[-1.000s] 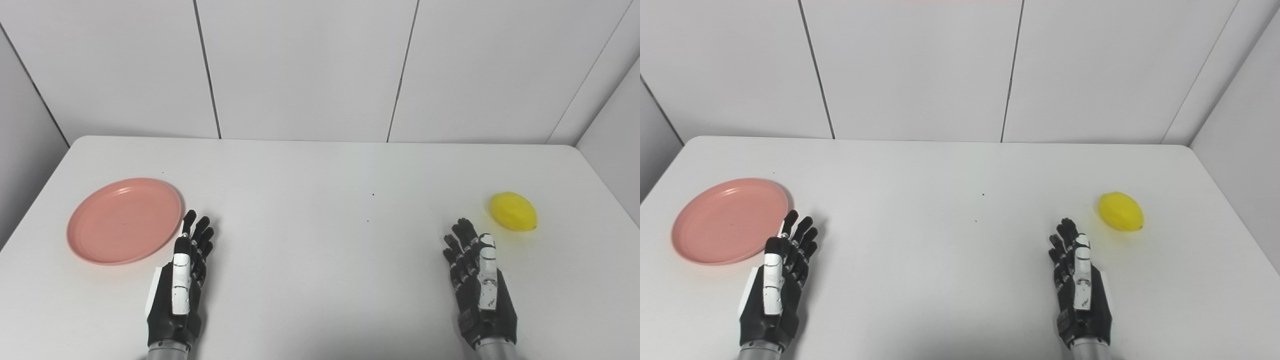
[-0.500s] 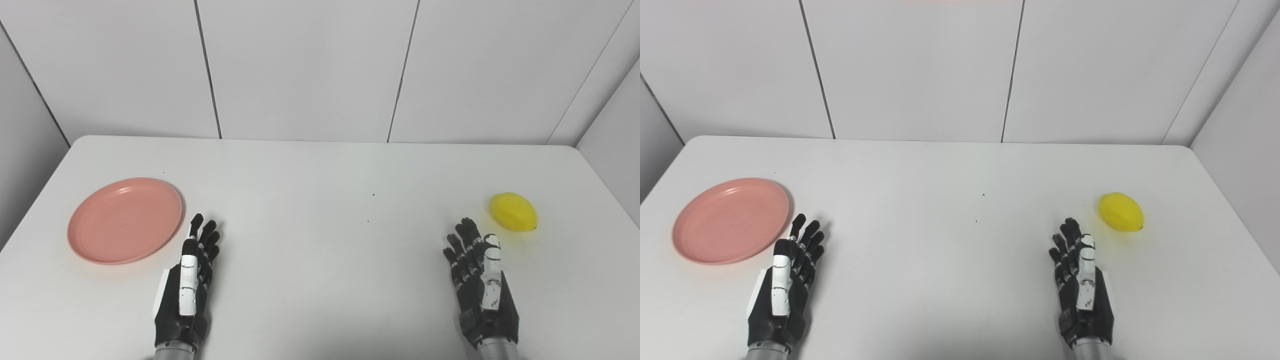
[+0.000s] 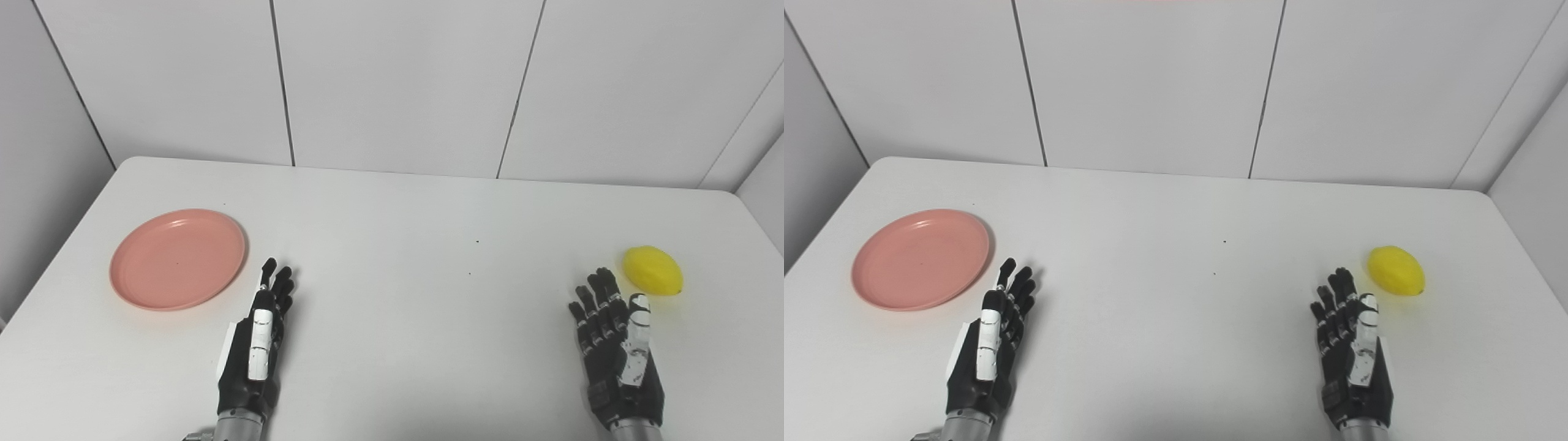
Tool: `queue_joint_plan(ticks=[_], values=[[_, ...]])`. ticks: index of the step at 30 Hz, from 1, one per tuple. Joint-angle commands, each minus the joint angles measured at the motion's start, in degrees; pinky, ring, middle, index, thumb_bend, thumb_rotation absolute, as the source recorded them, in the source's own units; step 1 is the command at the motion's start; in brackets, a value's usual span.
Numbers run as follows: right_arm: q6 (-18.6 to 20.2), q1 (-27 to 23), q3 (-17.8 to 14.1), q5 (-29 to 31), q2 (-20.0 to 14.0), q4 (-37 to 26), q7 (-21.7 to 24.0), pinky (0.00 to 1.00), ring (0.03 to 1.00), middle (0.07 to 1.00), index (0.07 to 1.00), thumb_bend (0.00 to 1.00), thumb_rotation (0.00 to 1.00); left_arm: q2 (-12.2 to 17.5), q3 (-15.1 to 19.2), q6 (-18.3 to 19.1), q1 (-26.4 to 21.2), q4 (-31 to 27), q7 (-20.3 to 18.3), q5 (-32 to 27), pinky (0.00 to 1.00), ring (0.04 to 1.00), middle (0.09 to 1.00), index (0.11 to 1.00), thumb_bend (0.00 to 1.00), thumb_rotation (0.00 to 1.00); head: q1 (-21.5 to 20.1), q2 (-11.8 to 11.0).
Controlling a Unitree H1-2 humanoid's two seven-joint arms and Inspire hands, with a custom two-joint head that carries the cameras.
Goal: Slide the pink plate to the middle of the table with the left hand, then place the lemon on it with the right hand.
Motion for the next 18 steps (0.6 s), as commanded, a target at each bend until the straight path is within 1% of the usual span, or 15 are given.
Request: queue_joint_plan(ticks=[1,4,5,6,7,8,11,15,18], values=[[-1.6,0.1,-0.5,0.4,-0.3,1.5,0.3,1.00,0.988,0.978,0.962,0.73,0.98,0.0,-0.5,-1.0,1.9,0.8,0.7,1.1,1.00,0.970,0.963,0.983,0.70,1.00,0.1,-0.1],[-2.7,-0.1,-0.6,0.2,-0.7,2.8,0.8,1.00,0.991,0.981,0.970,0.73,0.98,-0.1,-0.6,-1.9,1.6,2.0,1.0,1.1,1.00,0.967,0.962,0.982,0.68,1.00,1.3,-1.1],[-2.9,-0.2,-0.6,0.2,-0.7,3.1,0.9,1.00,0.988,0.979,0.969,0.74,0.98,-0.1,-0.7,-2.1,1.5,2.3,1.1,1.1,1.00,0.967,0.962,0.981,0.68,1.00,1.3,-1.1],[-3.2,-0.3,-0.7,0.2,-0.8,3.4,1.0,1.00,0.986,0.978,0.969,0.74,0.98,-0.2,-0.7,-2.4,1.5,2.7,1.2,0.9,1.00,0.967,0.961,0.980,0.68,1.00,2.2,-1.7],[-3.4,-0.3,-0.7,0.2,-0.9,3.7,1.1,1.00,0.991,0.985,0.974,0.73,0.99,-0.3,-0.8,-2.6,1.5,3.0,1.3,0.7,1.00,0.969,0.962,0.977,0.68,1.00,2.2,-1.7],[-3.5,-0.3,-0.8,0.3,-1.0,4.0,1.3,1.00,0.993,0.988,0.975,0.72,1.00,-0.4,-0.8,-2.9,1.4,3.4,1.3,0.4,1.00,0.970,0.962,0.976,0.68,1.00,3.2,-2.2],[-4.1,-0.5,-1.1,1.1,-1.4,4.9,2.2,1.00,1.000,0.999,0.986,0.71,1.00,-0.8,-0.8,-3.3,1.3,4.3,1.5,-0.1,1.00,0.968,0.956,0.965,0.67,0.98,4.0,-2.7],[-3.9,-0.5,-1.2,0.9,-1.3,4.7,1.7,1.00,0.999,0.996,0.972,0.71,0.99,-1.0,-1.0,-3.5,1.2,4.9,1.9,0.3,0.99,0.963,0.951,0.959,0.70,0.96,4.1,-2.8],[-3.8,-0.4,-1.3,0.8,-1.2,4.9,1.7,1.00,1.000,0.995,0.971,0.71,0.97,-0.8,-1.3,-4.0,1.2,5.4,2.1,0.8,0.99,0.964,0.954,0.962,0.70,0.97,3.8,-3.7]])
